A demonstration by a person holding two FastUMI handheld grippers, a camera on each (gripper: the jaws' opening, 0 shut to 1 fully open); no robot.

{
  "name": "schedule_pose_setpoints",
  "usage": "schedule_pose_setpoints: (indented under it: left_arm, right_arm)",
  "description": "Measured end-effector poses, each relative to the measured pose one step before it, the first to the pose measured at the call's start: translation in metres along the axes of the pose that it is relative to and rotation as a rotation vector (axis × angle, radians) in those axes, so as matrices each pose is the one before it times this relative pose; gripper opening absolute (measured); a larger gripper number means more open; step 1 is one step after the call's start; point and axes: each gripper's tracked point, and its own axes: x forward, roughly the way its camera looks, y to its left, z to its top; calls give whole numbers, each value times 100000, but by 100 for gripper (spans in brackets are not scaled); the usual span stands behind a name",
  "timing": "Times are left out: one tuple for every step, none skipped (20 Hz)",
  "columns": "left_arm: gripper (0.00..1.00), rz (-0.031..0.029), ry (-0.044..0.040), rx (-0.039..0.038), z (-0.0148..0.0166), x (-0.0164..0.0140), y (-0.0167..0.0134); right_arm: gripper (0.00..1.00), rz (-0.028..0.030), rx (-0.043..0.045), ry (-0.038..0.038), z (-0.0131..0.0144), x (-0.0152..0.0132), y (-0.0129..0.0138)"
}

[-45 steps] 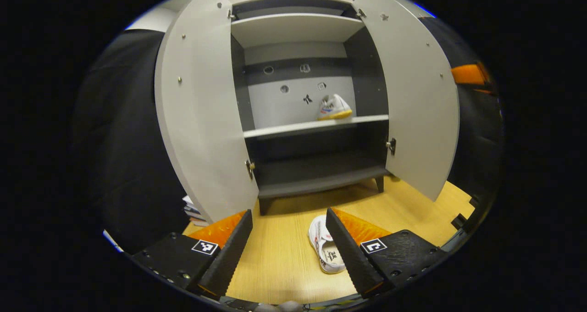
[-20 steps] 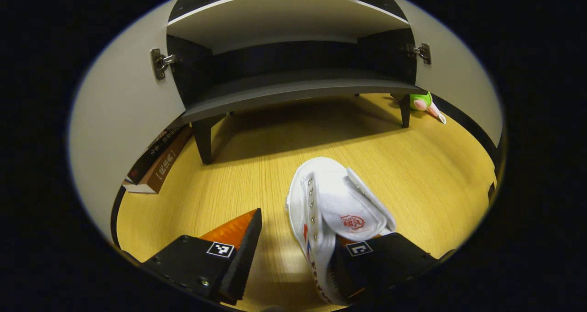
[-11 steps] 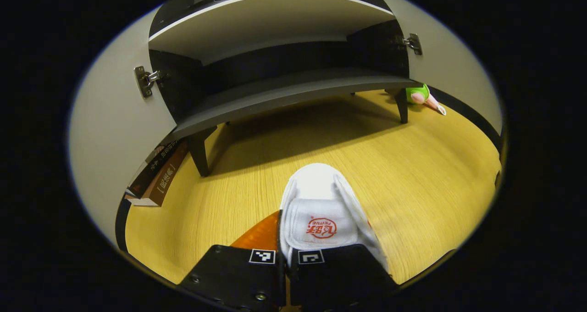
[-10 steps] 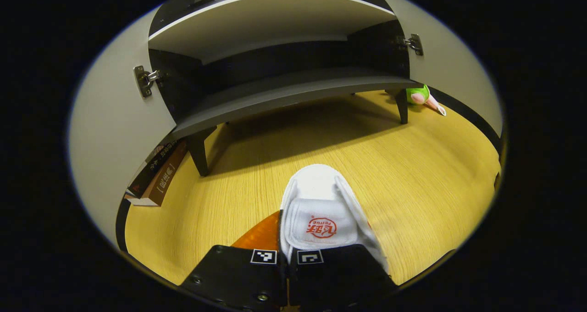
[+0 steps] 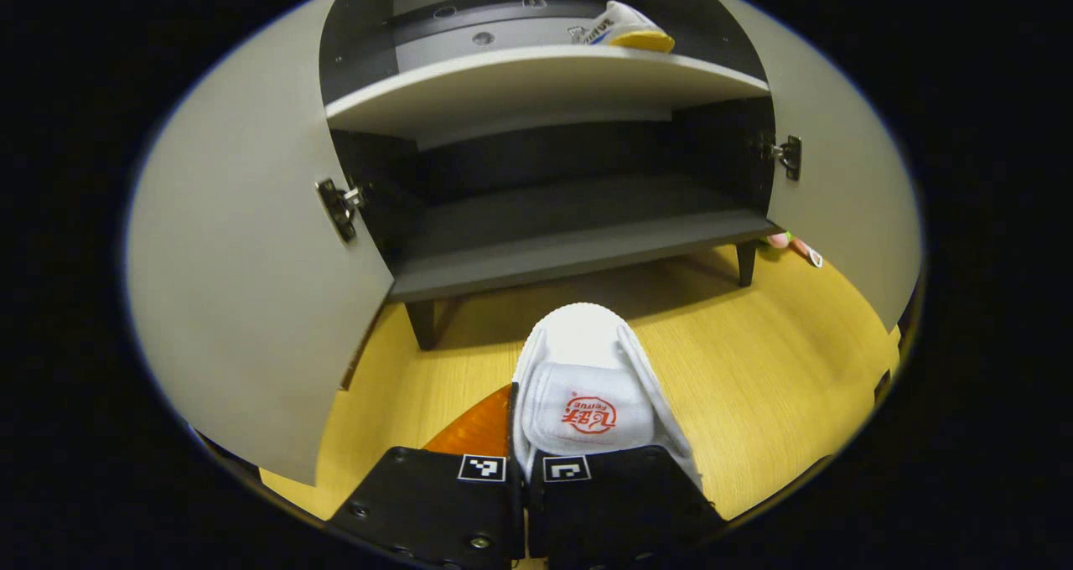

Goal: Grab one shoe with the right hand and put it into the shoe cabinet, grab the other shoe with the left hand and put it into the shoe cabinet; then close the right door with the right hand and the left door with the left hand.

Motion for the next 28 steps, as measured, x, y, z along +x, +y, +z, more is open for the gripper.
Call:
schedule_pose_setpoints:
  left_arm:
    - [2, 872, -1555, -793, 1345, -1054, 406]
    - [2, 505, -1671, -835, 1339, -1069, 341]
    - [2, 103, -1701, -418, 1645, -887, 299]
    - [2, 305, -2142, 117, 1639, -531, 575]
    - [2, 586, -2760, 510, 1904, -473, 554]
    - [2, 651, -2796, 262, 2014, -415, 437]
    - [2, 495, -2901, -767, 2162, -554, 366]
    - [2, 0, -2234, -1533, 1969, -238, 409]
    - [2, -204, -1976, -2137, 2003, -142, 219]
    - [2, -42, -2474, -1308, 2036, 92, 173]
    - [2, 897, -2993, 182, 2048, 228, 260]
    - [2, 1679, -2923, 1238, 1162, -795, -87]
    - [2, 1492, -2743, 1244, 2261, 1004, 721]
    - [2, 782, -2072, 355, 1480, 988, 16]
    - [2, 327, -1470, -751, 811, 468, -12]
    - [2, 215, -1322, -1072, 1209, 194, -106]
    - [2, 283, -836, -730, -59, 1093, 185]
    - [2, 142, -1615, -305, 996, 937, 112]
    - [2, 377, -795, 63, 1708, 1410, -786]
    - [2, 274, -247, 553, 439, 1733, -76]
    - [2, 237, 1068, -494, 380, 1467, -105]
    - [2, -161, 835, -1075, 137, 1690, -31]
    - [1, 540, 108, -124, 244, 1599, 44]
    - [2, 1448, 584, 206, 31, 1244, 111]
    - [2, 1355, 166, -98, 38, 1306, 125]
    - [2, 398, 512, 102, -224, 1236, -220]
    - [2, 316, 1650, 246, -839, 1131, -452]
    - [2, 244, 1906, 926, -760, 1216, -317]
  right_arm:
    - [100, 901, 356, -1053, 334, -38, 108]
    - [100, 1194, 559, -1051, 281, 5, 192]
    - [100, 1107, 405, -983, 246, 30, 174]
    - [100, 841, 314, -822, 199, 27, 106]
    - [100, 895, 430, -840, 214, -17, 122]
    - [100, 918, 524, -771, 170, 109, 106]
    - [100, 857, 529, -617, 141, 147, 76]
    - [100, 763, 434, -342, 60, 22, 119]
    - [100, 629, 365, -527, 134, 72, 41]
    - [100, 739, 321, -490, 235, 143, 68]
    - [100, 678, 133, -328, 94, 89, 59]
    - [100, 583, 18, -440, 198, 168, 102]
    - [100, 459, -217, -407, 145, 192, 89]
    - [100, 178, -222, -225, 78, -16, -39]
    - [100, 268, -152, -50, 86, 90, -22]
    - [100, 172, -163, -210, 97, 86, -36]
    - [100, -28, -228, -171, 89, 38, -92]
    - [100, -156, -387, 123, -21, 38, -121]
    - [100, -182, -392, 132, -8, 69, -128]
    - [100, -121, -486, 267, -41, 36, -142]
    - [100, -465, -503, 474, -92, -16, -229]
    - [100, -432, -366, 362, -121, 10, -190]
    - [100, -239, -353, 194, -30, -45, -162]
    - [100, -669, -660, 572, -164, -19, -257]
    - [100, -777, -822, 621, -157, 22, -277]
    - [100, -629, -658, 823, -184, 53, -130]
    - [100, -631, -667, 1003, -199, 14, -180]
    - [100, -627, -659, 935, -167, -10, -256]
